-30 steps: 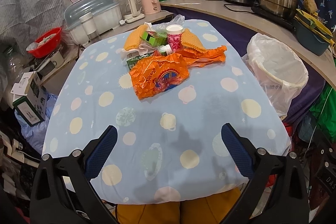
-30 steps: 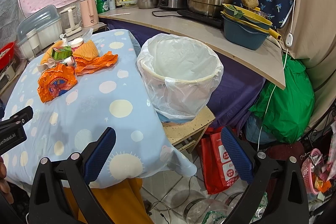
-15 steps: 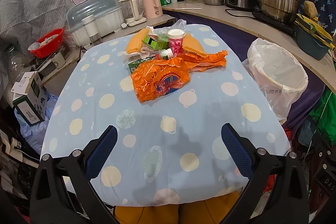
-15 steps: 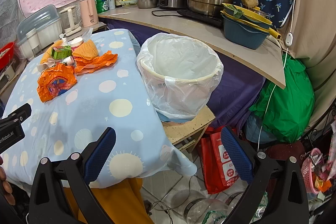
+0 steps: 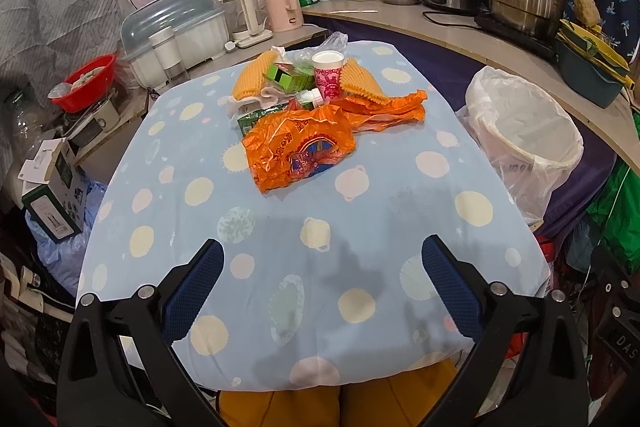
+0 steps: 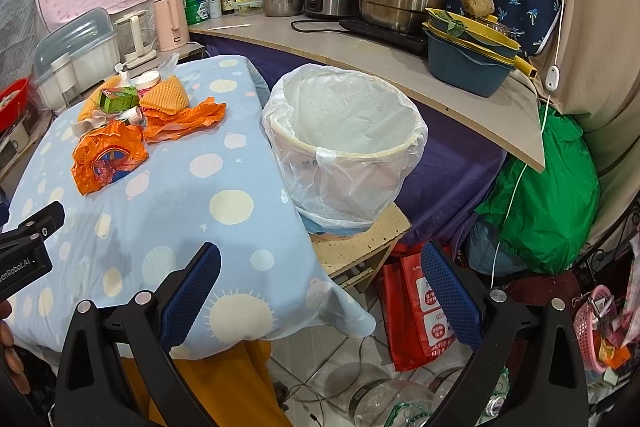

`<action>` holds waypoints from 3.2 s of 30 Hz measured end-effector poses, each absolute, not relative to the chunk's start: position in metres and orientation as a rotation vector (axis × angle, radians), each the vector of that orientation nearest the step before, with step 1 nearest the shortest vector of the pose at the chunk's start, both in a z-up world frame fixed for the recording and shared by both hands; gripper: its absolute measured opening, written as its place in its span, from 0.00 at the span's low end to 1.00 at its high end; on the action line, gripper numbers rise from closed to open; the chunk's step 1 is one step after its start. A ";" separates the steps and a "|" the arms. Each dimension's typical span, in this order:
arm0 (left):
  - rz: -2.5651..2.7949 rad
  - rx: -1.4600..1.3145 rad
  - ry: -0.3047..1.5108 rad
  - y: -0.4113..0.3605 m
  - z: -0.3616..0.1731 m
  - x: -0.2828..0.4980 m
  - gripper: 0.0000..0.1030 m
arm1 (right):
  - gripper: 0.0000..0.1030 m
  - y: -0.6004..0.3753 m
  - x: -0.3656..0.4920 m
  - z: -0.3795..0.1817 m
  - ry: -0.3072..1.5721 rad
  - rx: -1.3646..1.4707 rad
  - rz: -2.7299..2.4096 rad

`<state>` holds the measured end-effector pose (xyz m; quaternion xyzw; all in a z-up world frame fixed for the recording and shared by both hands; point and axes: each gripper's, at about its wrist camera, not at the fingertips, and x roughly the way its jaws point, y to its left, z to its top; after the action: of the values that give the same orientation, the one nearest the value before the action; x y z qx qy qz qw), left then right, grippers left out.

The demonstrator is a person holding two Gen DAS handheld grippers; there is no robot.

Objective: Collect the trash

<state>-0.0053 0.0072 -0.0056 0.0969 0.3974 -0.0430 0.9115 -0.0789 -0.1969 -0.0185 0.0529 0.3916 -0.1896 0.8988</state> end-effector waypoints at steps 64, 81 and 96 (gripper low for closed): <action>-0.061 0.105 0.937 0.046 -0.037 0.057 0.93 | 0.93 -0.179 -0.012 -0.042 0.879 0.083 -0.374; -0.094 0.013 0.972 0.082 -0.060 0.156 0.93 | 0.93 -0.150 0.094 -0.041 0.898 0.085 -0.293; -0.263 -0.017 1.031 0.075 -0.083 0.206 0.73 | 0.93 -0.112 0.218 -0.040 0.897 0.147 -0.120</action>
<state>0.2060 0.0745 -0.0832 -0.0079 0.4915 -0.1254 0.8617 0.2178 -0.1121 -0.0401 0.0710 0.4330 -0.0581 0.8967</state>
